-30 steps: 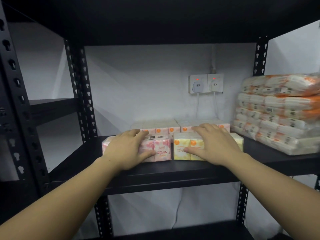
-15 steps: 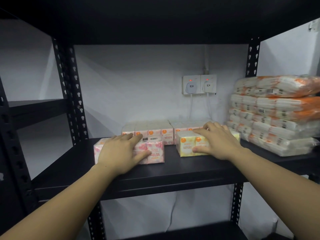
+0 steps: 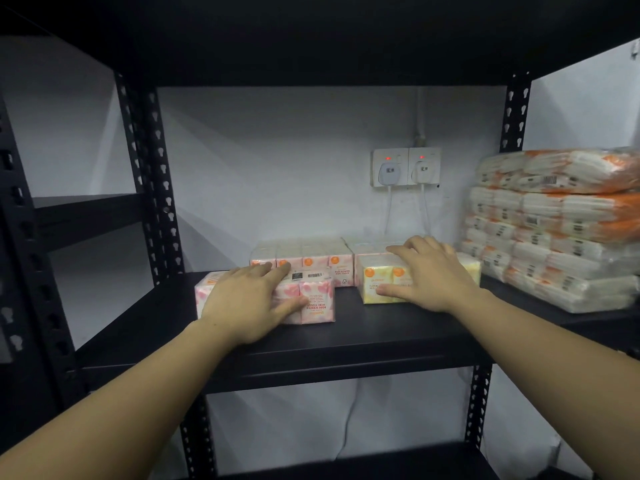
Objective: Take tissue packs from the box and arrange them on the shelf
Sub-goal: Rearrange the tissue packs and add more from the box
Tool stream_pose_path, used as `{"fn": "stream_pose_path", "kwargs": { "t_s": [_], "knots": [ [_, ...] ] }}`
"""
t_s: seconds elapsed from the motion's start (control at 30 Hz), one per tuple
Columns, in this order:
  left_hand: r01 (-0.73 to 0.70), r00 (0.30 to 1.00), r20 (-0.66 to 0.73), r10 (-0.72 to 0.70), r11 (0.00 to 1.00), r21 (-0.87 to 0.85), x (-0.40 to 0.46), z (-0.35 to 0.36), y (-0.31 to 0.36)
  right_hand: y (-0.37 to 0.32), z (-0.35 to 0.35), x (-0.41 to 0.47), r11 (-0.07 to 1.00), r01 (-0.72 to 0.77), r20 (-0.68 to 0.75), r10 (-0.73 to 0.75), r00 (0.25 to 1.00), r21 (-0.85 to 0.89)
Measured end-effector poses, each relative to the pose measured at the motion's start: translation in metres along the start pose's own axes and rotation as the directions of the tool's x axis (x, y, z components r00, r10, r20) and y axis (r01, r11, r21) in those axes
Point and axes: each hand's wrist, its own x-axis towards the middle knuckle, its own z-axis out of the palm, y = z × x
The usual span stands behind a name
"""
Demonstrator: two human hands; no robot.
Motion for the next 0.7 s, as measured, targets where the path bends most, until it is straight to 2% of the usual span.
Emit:
{"fn": "stream_pose_path", "kwargs": {
  "t_s": [0.1,0.2,0.3,0.4,0.57,0.7],
  "knots": [
    [0.018,0.999,0.042,-0.013,0.992,-0.122,0.000,-0.011,-0.009,-0.037,-0.012,-0.007,0.991,0.109,-0.111,-0.101,0.989,0.072],
    [0.023,0.996,0.094,-0.013,0.994,-0.107,-0.007,-0.022,-0.023,-0.077,-0.021,-0.010,0.954,0.182,-0.055,-0.174,0.983,0.238],
    [0.093,0.988,0.134,-0.078,0.989,-0.114,-0.014,-0.027,-0.038,-0.103,-0.016,-0.007,0.879,0.050,0.094,-0.107,0.990,0.473],
    [0.276,0.959,0.120,-0.256,0.939,-0.205,-0.021,-0.031,-0.054,-0.119,-0.010,-0.002,0.753,-0.119,0.198,-0.016,0.980,0.648],
    [0.447,0.894,0.220,-0.390,0.809,-0.381,-0.032,-0.037,-0.067,-0.127,-0.010,-0.004,0.708,-0.202,0.244,0.044,0.969,0.677],
    [0.439,0.897,0.217,-0.384,0.733,-0.519,-0.035,-0.034,-0.072,-0.128,-0.016,-0.010,0.654,-0.230,0.262,0.050,0.964,0.721]
  ]
}}
